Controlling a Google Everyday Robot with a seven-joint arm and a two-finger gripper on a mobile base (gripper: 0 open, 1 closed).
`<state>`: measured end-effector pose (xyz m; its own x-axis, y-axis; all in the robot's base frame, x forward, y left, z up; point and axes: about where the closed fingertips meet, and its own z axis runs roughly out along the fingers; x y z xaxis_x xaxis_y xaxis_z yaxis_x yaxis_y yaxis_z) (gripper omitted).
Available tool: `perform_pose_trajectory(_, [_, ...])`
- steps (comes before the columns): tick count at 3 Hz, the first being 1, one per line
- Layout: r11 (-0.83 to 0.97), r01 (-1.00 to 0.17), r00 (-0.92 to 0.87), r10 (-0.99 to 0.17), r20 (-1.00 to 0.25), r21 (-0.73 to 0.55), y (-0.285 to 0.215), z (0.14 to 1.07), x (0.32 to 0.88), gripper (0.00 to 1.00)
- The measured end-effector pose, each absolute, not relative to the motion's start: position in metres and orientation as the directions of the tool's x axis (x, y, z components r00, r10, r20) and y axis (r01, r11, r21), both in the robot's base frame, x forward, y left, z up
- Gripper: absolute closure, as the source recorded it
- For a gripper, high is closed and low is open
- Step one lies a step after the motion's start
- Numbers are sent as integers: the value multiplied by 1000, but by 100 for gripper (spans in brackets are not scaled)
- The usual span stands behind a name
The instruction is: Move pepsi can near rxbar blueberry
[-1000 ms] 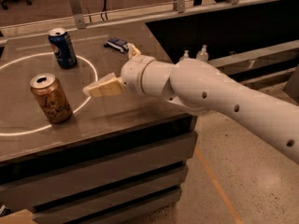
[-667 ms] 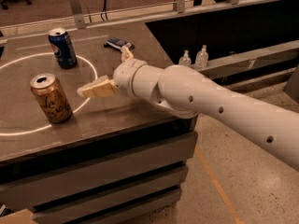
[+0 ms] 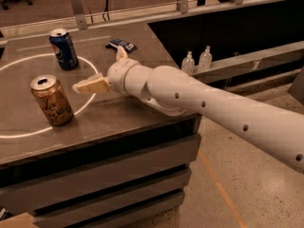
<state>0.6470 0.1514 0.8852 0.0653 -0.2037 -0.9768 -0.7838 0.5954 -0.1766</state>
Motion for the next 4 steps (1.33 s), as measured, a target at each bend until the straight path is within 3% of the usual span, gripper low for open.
perform_pose_trajectory(4, [517,-853,14,-114,-993,-72,257,874,694,0])
